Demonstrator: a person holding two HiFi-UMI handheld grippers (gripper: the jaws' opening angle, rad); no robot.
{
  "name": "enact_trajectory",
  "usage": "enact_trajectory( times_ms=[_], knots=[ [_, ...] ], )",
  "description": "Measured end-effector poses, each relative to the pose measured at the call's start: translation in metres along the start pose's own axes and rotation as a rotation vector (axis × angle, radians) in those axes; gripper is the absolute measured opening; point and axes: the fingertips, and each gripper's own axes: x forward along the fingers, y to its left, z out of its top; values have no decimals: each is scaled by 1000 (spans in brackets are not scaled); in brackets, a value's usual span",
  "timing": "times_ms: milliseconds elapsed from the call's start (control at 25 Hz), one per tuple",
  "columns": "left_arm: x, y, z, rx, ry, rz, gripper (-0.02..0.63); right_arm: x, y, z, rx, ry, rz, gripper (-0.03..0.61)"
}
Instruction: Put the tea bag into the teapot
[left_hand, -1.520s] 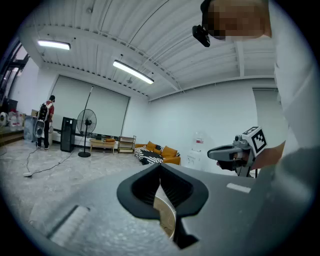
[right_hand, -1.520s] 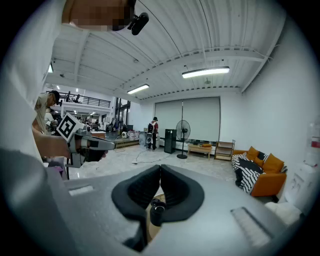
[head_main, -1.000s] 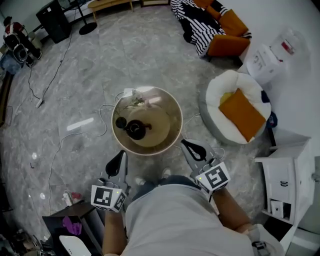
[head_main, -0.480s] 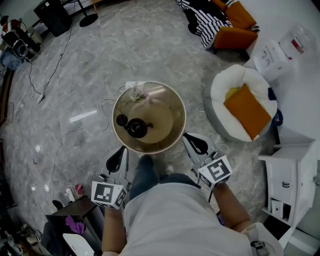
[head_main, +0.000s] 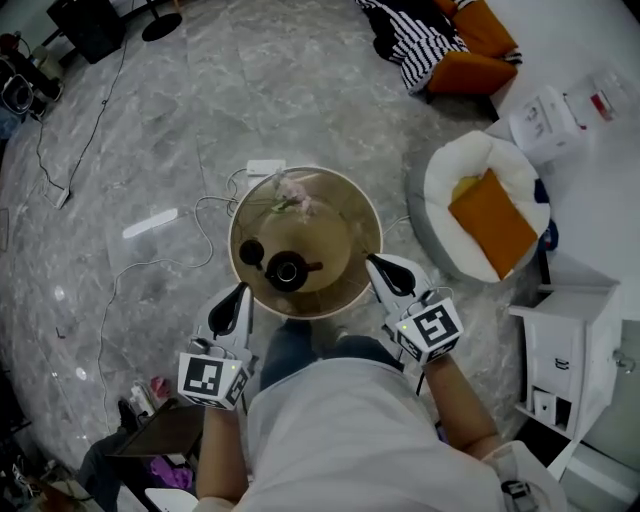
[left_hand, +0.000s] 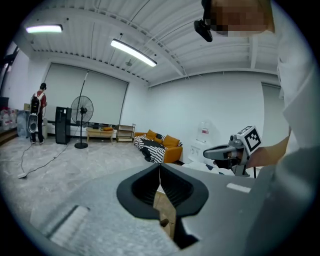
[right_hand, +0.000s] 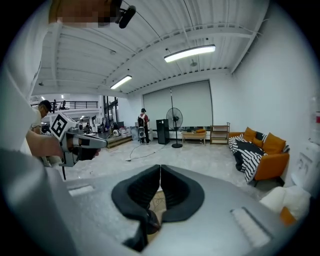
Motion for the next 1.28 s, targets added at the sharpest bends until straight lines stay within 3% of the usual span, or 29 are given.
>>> enact_trajectory(
  times_ms=[320,640,1040,1280],
  knots=[
    [17,64,-17,-36,75,-34,9,90,-7,-4,-2,93,-6,3],
    [27,90,-36,-119,121,44,9,156,-27,-31,-23,199,81,5],
    [20,90,-72,-253,162,324,9,227,-58,-102,-89,357,293,17],
    [11,72,-88,-324,187,474,11,261,-79,-164,-128,472,365,23]
  ],
)
